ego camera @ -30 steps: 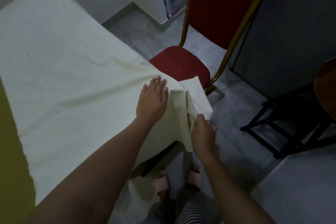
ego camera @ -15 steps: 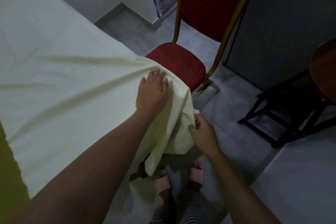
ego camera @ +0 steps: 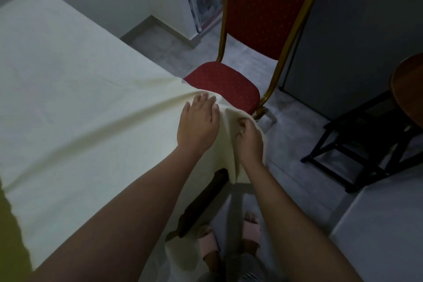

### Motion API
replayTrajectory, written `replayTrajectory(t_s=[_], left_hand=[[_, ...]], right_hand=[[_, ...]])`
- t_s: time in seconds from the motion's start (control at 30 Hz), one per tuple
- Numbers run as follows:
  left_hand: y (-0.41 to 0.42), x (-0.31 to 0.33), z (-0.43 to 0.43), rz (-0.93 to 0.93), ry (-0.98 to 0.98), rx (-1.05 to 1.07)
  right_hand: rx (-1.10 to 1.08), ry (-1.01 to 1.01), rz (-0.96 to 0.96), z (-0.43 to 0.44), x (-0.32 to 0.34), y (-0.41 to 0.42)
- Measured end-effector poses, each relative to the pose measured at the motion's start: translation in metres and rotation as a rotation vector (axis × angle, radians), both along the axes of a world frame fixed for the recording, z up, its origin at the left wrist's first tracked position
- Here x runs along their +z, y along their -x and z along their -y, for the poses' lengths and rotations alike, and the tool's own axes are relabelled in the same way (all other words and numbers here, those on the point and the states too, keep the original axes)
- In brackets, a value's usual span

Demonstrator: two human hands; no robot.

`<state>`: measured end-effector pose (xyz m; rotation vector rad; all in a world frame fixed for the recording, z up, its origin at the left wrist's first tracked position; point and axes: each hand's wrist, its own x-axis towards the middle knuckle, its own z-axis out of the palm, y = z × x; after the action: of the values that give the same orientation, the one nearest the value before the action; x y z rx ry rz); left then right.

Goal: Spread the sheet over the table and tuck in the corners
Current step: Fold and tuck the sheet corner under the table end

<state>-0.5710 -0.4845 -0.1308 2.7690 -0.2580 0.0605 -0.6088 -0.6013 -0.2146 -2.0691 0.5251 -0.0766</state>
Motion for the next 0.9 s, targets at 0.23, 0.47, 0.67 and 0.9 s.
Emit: replayTrajectory(t_s=[0.23, 0.47, 0.67, 0.9], left_hand=[[0.002, 0.0, 0.0, 0.041, -0.005, -0.035], [0.003, 0.001, 0.001, 0.031, -0.006, -0.032], [0.008, 0.01, 0.004, 0.047, 0.116, 0.001], [0.005, 0.014, 0.008, 0.01, 0.201, -0.055]], right_hand=[[0.245, -0.114, -0.093, -0.011, -0.008, -0.028], [0.049, 0.186, -0.049, 0.015, 0.029, 0.06], [-0.035, 0.443, 0.069, 0.019, 0.041, 0.099], [-0.022, 0.557, -0.068, 0.018, -0.01, 0.085]])
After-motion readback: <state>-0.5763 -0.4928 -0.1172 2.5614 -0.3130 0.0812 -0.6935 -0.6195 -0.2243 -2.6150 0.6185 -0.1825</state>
